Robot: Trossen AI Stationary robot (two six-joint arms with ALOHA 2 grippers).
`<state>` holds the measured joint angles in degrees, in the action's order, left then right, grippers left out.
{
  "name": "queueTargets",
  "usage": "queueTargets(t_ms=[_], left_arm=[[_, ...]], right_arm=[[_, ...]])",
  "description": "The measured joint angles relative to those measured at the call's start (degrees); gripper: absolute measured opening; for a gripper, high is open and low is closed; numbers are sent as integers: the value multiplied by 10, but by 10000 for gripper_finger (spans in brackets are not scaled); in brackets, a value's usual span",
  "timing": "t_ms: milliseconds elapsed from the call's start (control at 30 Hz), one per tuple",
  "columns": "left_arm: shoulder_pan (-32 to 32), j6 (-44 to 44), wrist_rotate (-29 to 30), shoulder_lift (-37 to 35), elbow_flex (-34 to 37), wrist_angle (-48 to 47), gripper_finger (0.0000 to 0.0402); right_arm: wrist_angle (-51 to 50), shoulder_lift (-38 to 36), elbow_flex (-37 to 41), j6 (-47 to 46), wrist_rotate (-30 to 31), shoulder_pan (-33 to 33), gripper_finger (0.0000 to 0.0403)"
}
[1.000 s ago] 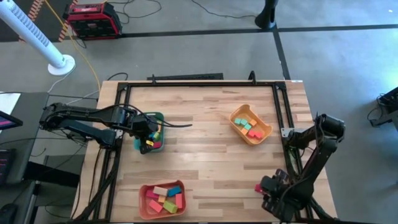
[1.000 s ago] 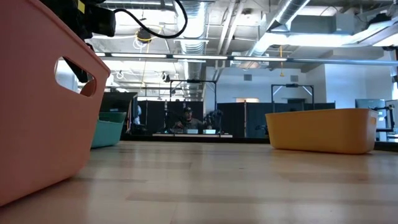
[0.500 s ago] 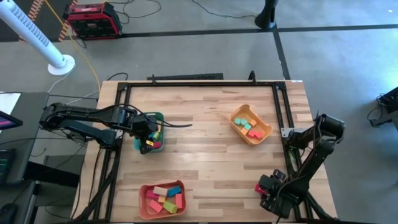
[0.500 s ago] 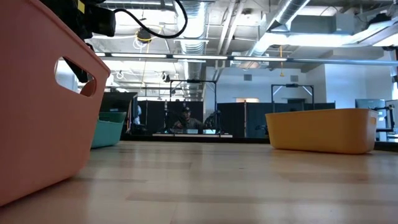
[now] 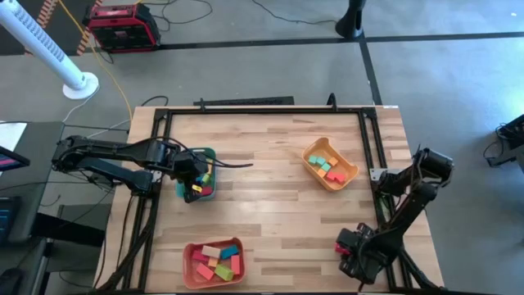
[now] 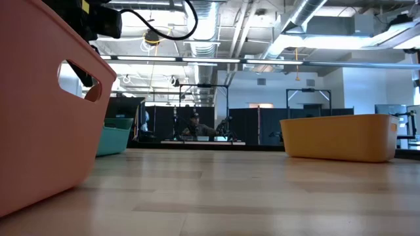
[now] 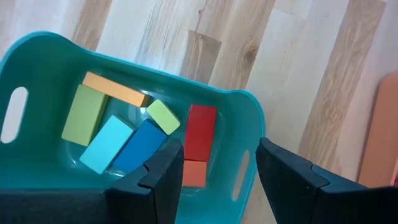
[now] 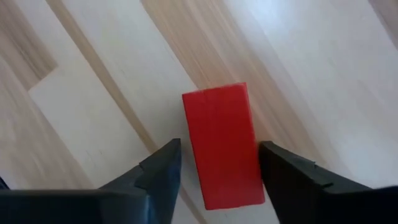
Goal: Sort blocks by size
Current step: Put the thin red rectangular block into the green bin
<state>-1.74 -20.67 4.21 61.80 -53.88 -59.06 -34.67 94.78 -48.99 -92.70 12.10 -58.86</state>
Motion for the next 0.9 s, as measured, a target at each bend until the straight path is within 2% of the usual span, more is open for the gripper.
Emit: queueTargets(t_ms=[300,567,900], left_arm=[[0,22,0,0,-57,-7,192],[-7,79,1,0,-120,-5,192],[-66,151,0,0,-146,64,192]], right_arm=[[47,1,0,37,3,29,156],[171,3,0,114,19,87,163],[379,3,0,289,7,210,162]])
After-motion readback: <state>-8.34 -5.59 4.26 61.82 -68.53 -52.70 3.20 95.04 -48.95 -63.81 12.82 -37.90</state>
